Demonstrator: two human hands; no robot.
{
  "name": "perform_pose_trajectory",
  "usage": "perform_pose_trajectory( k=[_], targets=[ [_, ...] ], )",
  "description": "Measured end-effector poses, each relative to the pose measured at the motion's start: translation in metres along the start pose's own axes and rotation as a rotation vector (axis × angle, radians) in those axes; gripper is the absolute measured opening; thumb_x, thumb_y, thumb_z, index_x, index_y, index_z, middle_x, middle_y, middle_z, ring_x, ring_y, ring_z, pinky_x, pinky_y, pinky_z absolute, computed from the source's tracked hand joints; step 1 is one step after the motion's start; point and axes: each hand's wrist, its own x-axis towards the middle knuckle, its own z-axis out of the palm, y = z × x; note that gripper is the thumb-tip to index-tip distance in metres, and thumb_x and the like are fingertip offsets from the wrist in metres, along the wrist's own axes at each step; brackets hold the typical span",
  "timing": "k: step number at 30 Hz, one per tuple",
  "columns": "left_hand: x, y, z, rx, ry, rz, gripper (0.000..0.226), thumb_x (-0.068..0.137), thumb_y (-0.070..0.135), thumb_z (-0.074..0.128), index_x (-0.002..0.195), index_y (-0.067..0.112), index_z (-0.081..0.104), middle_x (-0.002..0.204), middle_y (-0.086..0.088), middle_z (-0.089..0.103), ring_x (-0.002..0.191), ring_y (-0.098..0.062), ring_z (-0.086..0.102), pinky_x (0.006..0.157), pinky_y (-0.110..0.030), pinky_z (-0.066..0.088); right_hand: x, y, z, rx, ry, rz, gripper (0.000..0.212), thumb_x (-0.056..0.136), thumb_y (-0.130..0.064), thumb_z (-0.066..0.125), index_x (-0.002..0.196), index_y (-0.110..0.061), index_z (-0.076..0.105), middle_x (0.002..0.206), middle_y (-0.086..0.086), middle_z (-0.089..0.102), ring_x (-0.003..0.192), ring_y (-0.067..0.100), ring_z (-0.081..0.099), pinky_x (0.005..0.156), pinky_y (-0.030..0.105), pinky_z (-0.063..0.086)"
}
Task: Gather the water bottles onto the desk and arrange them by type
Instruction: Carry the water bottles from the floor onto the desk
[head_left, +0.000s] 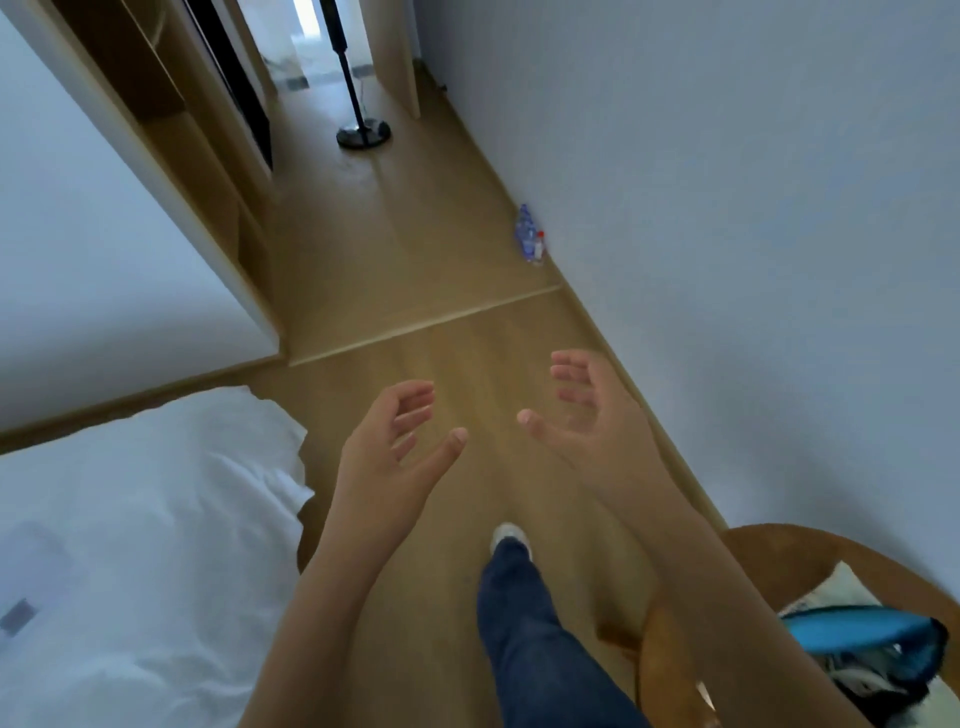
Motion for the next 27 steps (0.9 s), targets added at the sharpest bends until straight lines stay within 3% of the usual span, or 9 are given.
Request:
perform_pose_trajectory(
  k=[7,10,18,23,27],
  targets=[
    [0.215,0.013,0.012,0.013,-0.012,-0.001,0.040,0.084,0.030,0.076,0.113,0.044,0.051,0.113,0.026,0.059,0.108,0.012,0.057,0.086,-0.012,0.047,0.212,-0.016,0.003,0.045,0.000,-0.027,0.056,0.080,-0.029,0.081,0.123,-0.037,0.046,0.123,-0.016,0.054,0.116,0.007,0.056,0.095,0.027,0.048],
    [0.290,0.017,0.015,0.020,-0.025,0.008,0.040,0.085,0.032,0.075,0.116,0.040,0.052,0.113,0.027,0.059,0.106,0.016,0.056,0.085,-0.010,0.047,0.285,-0.023,0.002,0.042,0.014,-0.021,0.056,0.080,-0.030,0.080,0.123,-0.038,0.046,0.125,-0.014,0.054,0.117,0.008,0.056,0.096,0.028,0.048],
    [0.493,-0.002,0.033,-0.049,-0.087,-0.019,0.040,0.084,0.025,0.075,0.116,0.034,0.053,0.119,0.017,0.059,0.110,0.004,0.058,0.078,-0.006,0.048,0.472,-0.006,0.018,0.016,0.084,0.043,0.058,0.080,-0.027,0.081,0.126,-0.034,0.047,0.128,-0.010,0.055,0.117,0.010,0.056,0.096,0.028,0.049],
    [0.647,-0.022,0.042,-0.111,-0.158,-0.026,0.042,0.084,0.025,0.076,0.120,0.031,0.055,0.122,0.018,0.058,0.111,0.009,0.055,0.080,-0.005,0.047,0.610,0.001,0.037,-0.031,0.148,0.080,0.057,0.080,-0.023,0.080,0.124,-0.031,0.045,0.123,-0.010,0.054,0.108,0.008,0.056,0.085,0.011,0.048],
    [0.766,-0.028,0.040,-0.120,-0.251,-0.041,0.042,0.083,0.029,0.077,0.115,0.042,0.053,0.124,0.022,0.056,0.117,0.007,0.054,0.085,-0.007,0.043,0.710,-0.001,0.048,-0.081,0.204,0.159,0.057,0.082,-0.028,0.079,0.129,-0.028,0.046,0.122,-0.013,0.051,0.108,0.009,0.056,0.092,0.025,0.048]
  ],
)
